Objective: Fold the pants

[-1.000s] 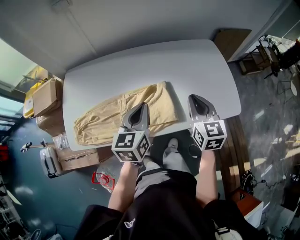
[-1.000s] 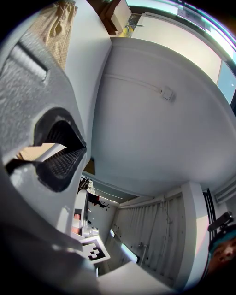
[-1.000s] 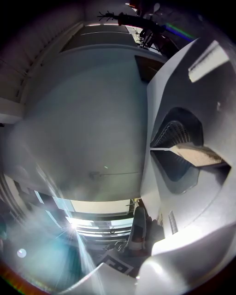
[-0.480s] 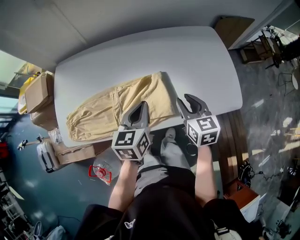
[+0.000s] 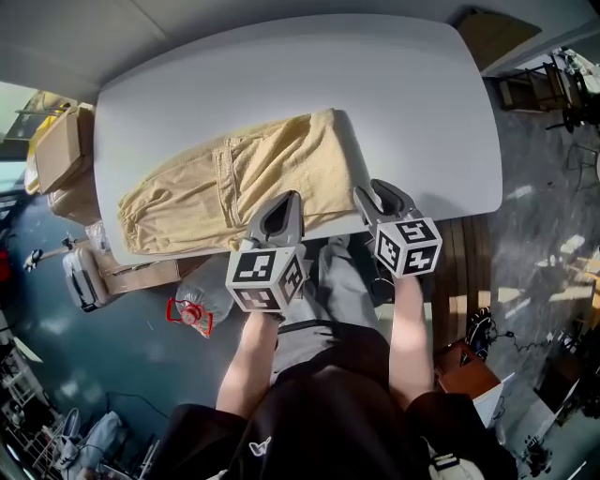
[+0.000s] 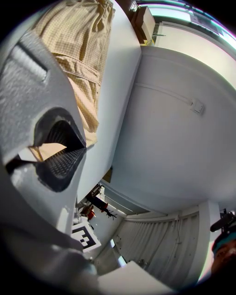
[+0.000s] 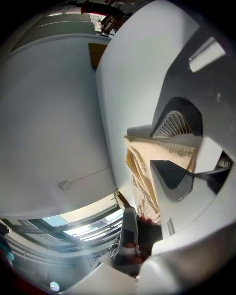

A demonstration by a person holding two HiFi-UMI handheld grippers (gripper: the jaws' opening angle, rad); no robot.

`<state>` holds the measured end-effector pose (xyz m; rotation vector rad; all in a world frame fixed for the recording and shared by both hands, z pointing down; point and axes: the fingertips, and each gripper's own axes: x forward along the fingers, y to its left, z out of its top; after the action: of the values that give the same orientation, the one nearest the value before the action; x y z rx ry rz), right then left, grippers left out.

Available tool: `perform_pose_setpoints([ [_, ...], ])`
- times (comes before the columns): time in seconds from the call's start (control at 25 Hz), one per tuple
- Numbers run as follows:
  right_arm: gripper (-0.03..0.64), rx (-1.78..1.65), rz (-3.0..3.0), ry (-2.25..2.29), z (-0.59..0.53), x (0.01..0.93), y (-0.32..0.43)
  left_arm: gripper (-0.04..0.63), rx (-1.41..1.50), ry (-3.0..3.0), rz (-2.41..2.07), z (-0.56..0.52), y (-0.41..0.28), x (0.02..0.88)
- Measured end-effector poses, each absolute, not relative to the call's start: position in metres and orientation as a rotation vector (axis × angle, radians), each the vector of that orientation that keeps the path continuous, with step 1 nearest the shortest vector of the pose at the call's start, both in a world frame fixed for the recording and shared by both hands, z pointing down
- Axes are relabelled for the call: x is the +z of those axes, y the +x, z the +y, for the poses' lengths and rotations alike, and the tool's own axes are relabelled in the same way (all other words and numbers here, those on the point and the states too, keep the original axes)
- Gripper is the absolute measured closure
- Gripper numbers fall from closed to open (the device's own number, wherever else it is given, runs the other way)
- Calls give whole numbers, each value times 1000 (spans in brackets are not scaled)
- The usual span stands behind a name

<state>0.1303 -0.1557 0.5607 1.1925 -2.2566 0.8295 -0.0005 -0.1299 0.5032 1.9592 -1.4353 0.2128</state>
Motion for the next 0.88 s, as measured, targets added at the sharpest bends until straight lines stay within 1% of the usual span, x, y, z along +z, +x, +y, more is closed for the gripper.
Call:
perform_pose_setpoints([
  [0.2, 443, 878, -2226, 1128, -150, 586, 124, 592, 223, 1917, -1440, -128, -2, 520],
  [0.28, 422, 895, -2215, 1109, -148, 594, 123, 592, 226, 1904, -1445, -127, -3, 526],
  [0.68, 422, 972, -2174, 1028, -137, 625, 115, 592, 250, 1831, -1476, -116, -12, 551],
  [0.76, 430, 967, -2170, 1006, -136, 629, 112, 592, 251, 1825, -1482, -113, -13, 553],
  [0.84, 462, 953, -2159, 982, -134, 631, 109, 592, 250, 1820, -1491, -110, -15, 552],
  [0.88, 467, 949, -2153, 972, -134, 632, 108, 592, 248, 1816, -1499, -109, -16, 551],
])
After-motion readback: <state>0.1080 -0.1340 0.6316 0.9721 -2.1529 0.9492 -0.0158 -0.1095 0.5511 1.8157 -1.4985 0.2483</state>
